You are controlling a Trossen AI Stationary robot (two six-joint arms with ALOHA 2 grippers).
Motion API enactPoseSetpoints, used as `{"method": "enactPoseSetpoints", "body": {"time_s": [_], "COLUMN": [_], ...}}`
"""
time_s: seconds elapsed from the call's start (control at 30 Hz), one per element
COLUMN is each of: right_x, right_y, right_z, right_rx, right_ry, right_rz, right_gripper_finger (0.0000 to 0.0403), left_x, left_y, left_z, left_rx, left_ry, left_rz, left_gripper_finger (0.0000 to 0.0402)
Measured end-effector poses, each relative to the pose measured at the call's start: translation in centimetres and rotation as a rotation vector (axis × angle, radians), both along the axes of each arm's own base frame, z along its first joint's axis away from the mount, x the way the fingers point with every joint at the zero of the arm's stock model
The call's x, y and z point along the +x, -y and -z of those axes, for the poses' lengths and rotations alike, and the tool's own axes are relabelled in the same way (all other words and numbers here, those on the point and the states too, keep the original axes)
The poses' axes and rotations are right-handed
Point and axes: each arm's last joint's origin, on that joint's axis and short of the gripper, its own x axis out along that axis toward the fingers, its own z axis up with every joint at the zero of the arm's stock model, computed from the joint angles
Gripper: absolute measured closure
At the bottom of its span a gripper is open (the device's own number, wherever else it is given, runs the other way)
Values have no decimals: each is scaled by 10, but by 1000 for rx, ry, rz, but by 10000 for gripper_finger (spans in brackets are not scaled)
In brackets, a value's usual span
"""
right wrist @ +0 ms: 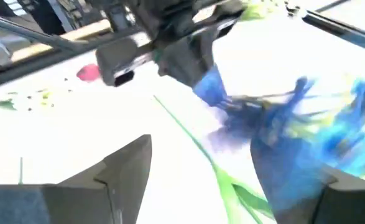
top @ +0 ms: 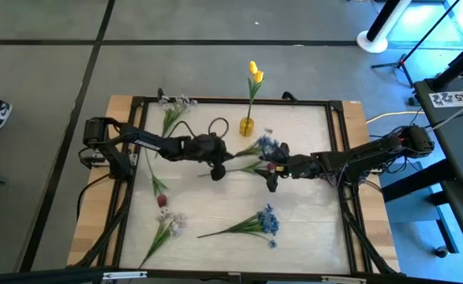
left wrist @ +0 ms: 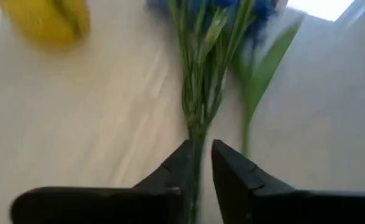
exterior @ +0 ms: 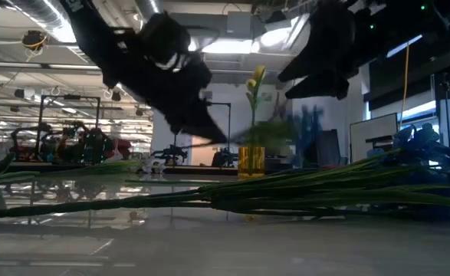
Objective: Sort flowers into vase by color
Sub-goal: Adjust the top blue flowers, then put the top white flowers into the yellow vase
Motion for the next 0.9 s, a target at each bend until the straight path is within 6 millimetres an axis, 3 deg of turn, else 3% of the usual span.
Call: {"method": "enactPoseSetpoints", "body": {"time_s": [0.17, 0.3, 0.4, 0.5, 0.7, 0.9], "right_x": [1, 6, 8, 10, 9, 8], "right_y": [10, 16, 15, 14, 14, 14], "right_z": [-1, -11, -19, -24, -21, -19], "right_rx": [-23, -37, -65, -88, -88, -81], "right_ry": [5, -15, -27, -18, -49, -73], "right_rz": [28, 4, -22, -35, -36, -33], "right_gripper_finger": [130, 130, 130, 130, 130, 130], "left_x": [-6, -18, -35, -62, -114, -134], "left_y": [5, -1, -23, -59, -122, -143], "left_z": [22, 10, -16, -26, -19, -10], "left_rx": [-33, 18, 111, 63, -1, -34], "left_ry": [-160, -290, -390, -434, -468, -505], "left_rz": [-31, -131, -354, -577, -952, -1061], "left_gripper_finger": [319, 284, 269, 264, 264, 264]}}
